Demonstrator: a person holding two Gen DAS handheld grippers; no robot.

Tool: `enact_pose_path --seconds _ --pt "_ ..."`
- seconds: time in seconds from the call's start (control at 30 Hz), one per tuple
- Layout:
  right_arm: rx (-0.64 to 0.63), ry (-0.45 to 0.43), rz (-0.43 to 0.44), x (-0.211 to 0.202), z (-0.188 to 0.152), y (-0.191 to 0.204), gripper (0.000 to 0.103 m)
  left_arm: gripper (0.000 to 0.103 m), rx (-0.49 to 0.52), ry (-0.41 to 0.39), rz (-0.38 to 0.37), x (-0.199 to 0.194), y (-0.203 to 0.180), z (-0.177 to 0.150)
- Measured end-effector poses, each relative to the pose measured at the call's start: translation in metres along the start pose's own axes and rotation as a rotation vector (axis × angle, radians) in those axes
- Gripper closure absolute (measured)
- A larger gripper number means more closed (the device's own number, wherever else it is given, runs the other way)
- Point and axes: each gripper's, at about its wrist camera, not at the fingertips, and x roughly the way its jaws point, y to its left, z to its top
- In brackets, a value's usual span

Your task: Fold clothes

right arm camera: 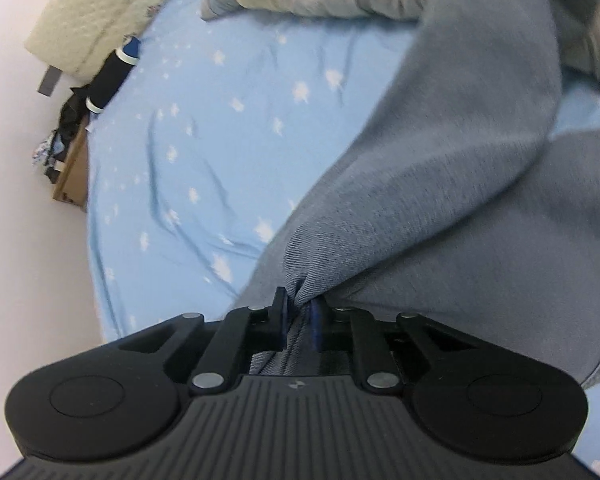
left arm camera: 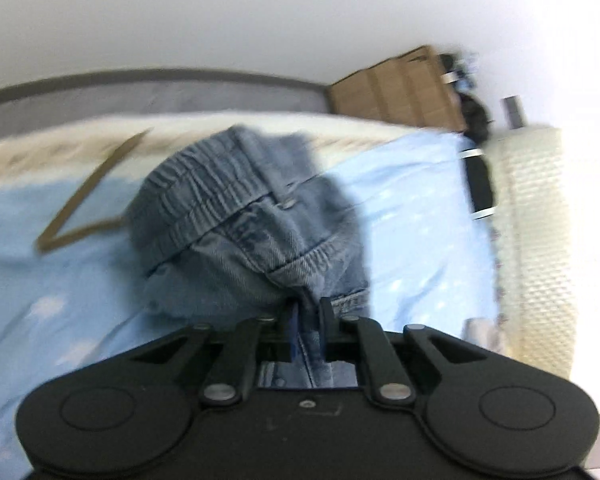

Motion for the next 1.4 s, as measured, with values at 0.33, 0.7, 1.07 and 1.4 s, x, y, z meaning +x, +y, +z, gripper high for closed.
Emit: enact_pose_path --seconds 0.33,0.7,1.07,1.4 --pt "-0.022 -0.055 0.112 0.044 0.074 0.062 0.093 0.095 0.118 0.014 -0.154 0.110 -0.113 0.043" --pt "-0.163 -0.070 0.112 0.111 0.106 0.062 0.067 0.053 0.290 0.096 -0.186 0.167 -0.112 0.041" --pt "-0.160 -0.106 0.027 0.006 0.015 -0.030 0.041 0.028 0.306 0.039 0.020 0.087 0.012 0.020" --pt "0.257 -0.105 -0.184 -0.052 -0.072 -0.181 0.038 0.033 0.032 0.054 0.014 0.159 0.070 0.023"
